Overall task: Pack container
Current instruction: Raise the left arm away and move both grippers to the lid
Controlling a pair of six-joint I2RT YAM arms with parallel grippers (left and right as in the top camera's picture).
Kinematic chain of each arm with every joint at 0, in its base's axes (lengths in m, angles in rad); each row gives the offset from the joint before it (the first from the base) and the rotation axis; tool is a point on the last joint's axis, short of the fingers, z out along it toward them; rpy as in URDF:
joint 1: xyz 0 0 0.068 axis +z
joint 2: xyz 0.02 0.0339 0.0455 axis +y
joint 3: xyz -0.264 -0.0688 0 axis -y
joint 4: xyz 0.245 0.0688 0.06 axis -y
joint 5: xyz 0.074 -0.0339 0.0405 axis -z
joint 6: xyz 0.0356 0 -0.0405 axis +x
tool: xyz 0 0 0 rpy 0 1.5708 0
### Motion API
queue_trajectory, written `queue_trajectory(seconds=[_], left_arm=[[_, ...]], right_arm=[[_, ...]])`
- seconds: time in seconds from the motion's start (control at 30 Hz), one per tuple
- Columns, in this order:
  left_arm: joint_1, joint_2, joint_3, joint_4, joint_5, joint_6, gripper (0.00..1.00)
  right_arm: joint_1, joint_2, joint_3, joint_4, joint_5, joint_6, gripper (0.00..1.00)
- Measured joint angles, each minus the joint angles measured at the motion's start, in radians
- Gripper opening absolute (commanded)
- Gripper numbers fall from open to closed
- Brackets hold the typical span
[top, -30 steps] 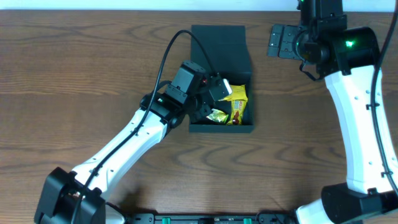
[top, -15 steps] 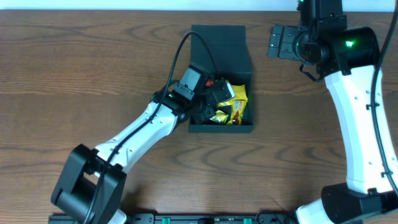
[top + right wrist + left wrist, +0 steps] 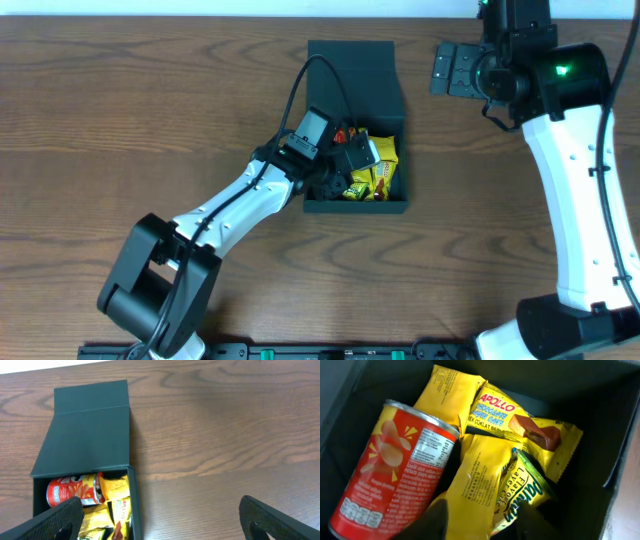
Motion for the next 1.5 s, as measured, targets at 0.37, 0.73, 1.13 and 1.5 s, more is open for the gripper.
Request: queue_trajectory(seconds=[0.37, 0.73, 1.13, 1.5], left_arm=[[0.0, -0.071, 0.019, 0.048, -0.137, -0.025, 0.74], [0.289, -0.335, 0.064, 0.051, -0.177, -0.561, 0.86], [0.5, -0.233, 0.064, -0.056, -0.089, -0.956, 0.05], [0.573, -0.091, 0.078, 0.125, 0.034, -1.337, 0.05]], right_arm=[[0.0, 0.0, 0.0, 0.003, 0.0, 0.0, 0.99], [-0.043, 0.0, 0.0, 0.016, 0.024, 0.004, 0.99], [-0.122, 0.002, -0.21, 0.156, -0.034, 0.244, 0.02], [-0.217, 0.031, -0.425, 0.414, -0.325, 0.549, 0.02]])
